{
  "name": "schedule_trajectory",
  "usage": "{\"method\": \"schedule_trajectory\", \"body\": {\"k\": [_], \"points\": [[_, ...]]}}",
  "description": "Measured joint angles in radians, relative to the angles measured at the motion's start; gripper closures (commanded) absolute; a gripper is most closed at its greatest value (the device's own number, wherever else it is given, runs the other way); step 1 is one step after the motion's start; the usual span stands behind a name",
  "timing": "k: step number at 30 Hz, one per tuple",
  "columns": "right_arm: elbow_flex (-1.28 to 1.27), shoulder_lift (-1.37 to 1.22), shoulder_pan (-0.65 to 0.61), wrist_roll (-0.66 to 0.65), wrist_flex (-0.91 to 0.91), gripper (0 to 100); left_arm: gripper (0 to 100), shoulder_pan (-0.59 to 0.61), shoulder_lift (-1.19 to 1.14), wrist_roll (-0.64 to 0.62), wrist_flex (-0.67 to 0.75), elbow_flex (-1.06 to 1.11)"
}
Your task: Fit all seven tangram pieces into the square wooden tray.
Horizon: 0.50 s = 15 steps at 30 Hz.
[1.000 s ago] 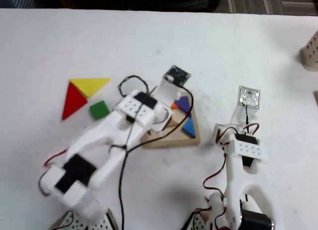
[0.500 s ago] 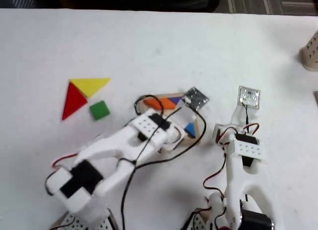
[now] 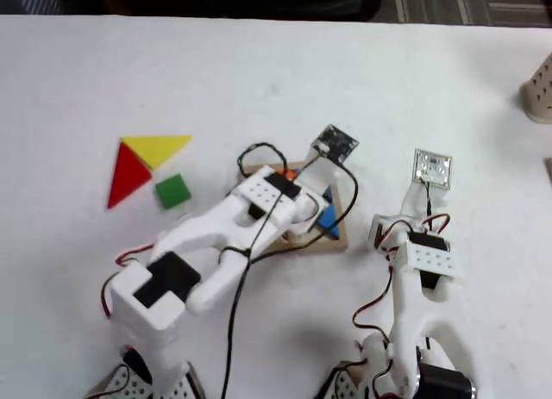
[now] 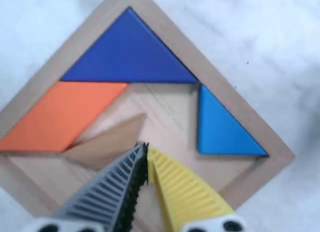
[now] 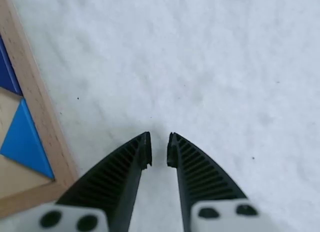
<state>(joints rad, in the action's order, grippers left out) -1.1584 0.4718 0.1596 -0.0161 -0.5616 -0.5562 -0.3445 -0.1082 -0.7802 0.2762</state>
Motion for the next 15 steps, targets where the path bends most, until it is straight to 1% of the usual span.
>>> {"method": "schedule_trajectory", "body": {"k": [11,15], "points": [[0.000,0.000,0.000,0.000,0.000,93.8,98,0.023,-0.005,0.000,0.028,-0.035],[0.000,0.000,0.000,0.000,0.000,93.8,98,0.023,0.080,0.000,-0.043,-0.029]]}}
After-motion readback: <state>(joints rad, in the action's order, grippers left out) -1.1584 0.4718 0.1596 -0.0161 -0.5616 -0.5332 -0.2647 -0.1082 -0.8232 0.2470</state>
